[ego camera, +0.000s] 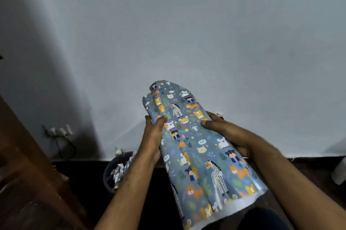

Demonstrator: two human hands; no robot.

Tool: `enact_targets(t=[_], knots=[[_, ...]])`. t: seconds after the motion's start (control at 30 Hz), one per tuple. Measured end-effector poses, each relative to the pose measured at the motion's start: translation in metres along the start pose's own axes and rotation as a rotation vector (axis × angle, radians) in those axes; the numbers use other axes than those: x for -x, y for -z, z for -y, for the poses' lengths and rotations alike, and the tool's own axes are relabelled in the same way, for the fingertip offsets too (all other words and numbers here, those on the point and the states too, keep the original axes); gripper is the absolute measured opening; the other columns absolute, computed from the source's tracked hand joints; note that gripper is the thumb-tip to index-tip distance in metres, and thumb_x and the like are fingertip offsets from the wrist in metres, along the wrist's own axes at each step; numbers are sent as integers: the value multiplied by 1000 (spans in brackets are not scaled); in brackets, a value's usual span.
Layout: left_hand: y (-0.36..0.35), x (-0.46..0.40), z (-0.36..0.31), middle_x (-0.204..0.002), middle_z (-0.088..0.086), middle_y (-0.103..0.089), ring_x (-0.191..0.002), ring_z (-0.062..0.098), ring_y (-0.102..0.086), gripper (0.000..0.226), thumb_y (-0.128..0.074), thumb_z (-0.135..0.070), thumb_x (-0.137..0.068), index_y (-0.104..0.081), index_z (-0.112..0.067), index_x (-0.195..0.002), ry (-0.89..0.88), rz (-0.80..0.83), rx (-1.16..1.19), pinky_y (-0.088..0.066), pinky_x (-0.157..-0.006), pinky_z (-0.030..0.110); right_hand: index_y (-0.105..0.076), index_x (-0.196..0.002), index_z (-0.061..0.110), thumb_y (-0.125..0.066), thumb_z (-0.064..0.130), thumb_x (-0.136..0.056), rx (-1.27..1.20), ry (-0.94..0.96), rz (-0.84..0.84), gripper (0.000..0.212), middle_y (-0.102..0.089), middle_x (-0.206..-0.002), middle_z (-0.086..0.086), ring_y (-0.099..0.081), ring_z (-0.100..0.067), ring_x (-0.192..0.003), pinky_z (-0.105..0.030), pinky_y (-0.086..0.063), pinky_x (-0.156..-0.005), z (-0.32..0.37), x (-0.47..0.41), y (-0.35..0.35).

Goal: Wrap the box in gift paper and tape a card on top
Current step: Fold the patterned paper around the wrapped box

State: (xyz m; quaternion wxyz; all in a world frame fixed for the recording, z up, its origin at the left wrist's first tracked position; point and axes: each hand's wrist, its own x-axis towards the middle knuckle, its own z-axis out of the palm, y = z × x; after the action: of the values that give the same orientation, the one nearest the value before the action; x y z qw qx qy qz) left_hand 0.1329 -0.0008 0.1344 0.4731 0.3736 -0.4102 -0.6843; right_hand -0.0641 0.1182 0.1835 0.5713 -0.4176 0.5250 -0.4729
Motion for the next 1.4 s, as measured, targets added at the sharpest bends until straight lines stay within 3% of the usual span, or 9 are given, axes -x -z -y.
enact_targets(t=[0.1, 0.17, 0.4, 0.6, 0.73, 0.83, 1.0, 1.27, 1.4], knots=[[-4, 4, 7, -127, 6, -69, -102, 30, -74, 55, -63, -30, -100, -39, -28, -150, -61, -42, -31, -62, -82, 53, -46, -139, 41, -63, 24, -99, -32, -45, -30, 47, -72, -124, -8, -71, -39, -106, -55, -61, -84, -4, -4, -3], [-7, 9, 8, -138, -3, -62, -109, 23, -71, 74, -67, -41, -97, -26, -34, -158, -88, -62, -48, -61, -86, 50, -45, -137, 45, -65, 21, -98, -38, -36, -46, 50, -73, -122, -7, -73, -38, -102, -50, -63, -77, -10, -4, -4], [-3, 9, 10, -143, -6, -59, -116, 23, -69, 87, -75, -41, -90, -22, -39, -159, -77, -74, 13, -59, -90, 55, -43, -136, 52, -71, 19, -94, 74, 75, -66, 60, -73, -122, -2, -73, -34, -103, -45, -63, -80, -16, -10, -7], [6, -2, 36, -117, 16, -72, -95, 36, -75, 52, -78, -23, -87, -50, -18, -131, -82, -242, 163, -61, -76, 59, -17, -161, 36, -62, 54, -95, 876, 194, -244, 81, -50, -142, 15, -52, -5, -127, -24, -39, -106, -28, -40, -15], [23, -6, 54, -127, 17, -62, -97, 34, -73, 72, -80, -34, -76, -44, -36, -139, -41, -439, 171, -63, -77, 55, -24, -159, 38, -45, 66, -95, 1235, 202, -246, 72, -27, -164, -6, -34, -31, -147, -47, -35, -116, -65, -73, -35], [37, -9, 72, -130, 17, -58, -95, 31, -72, 78, -80, -24, -85, -34, -32, -148, -22, -595, 202, -63, -78, 51, -23, -159, 40, -37, 68, -98, 1386, 133, -150, 68, -12, -170, -1, -14, -29, -155, -51, -19, -122, -88, -79, -56], [43, -19, 97, -125, 14, -50, -91, 32, -67, 91, -81, -40, -77, -26, -34, -149, 34, -787, 105, -61, -81, 56, -12, -161, 37, 0, 88, -70, 1490, 121, -6, 105, -6, -171, 0, -7, -26, -157, -50, -15, -122, -117, -83, -72], [29, -44, 131, -129, 16, -42, -98, 31, -58, 80, -76, -48, -86, -27, -22, -143, 129, -949, 15, -53, -74, 40, -15, -161, 39, 2, 90, -73, 1476, 180, 17, 103, -10, -170, 7, -7, -21, -157, -46, -11, -123, -135, -107, -42], [33, -61, 143, -143, 26, -35, -124, 45, -51, 85, -71, -48, -89, -23, -11, -149, 167, -975, -170, -50, -98, 51, -22, -160, 37, -4, 83, -80, 1486, 203, 14, 94, -15, -170, 6, -12, -23, -157, -46, -11, -123, -148, -122, -35]])
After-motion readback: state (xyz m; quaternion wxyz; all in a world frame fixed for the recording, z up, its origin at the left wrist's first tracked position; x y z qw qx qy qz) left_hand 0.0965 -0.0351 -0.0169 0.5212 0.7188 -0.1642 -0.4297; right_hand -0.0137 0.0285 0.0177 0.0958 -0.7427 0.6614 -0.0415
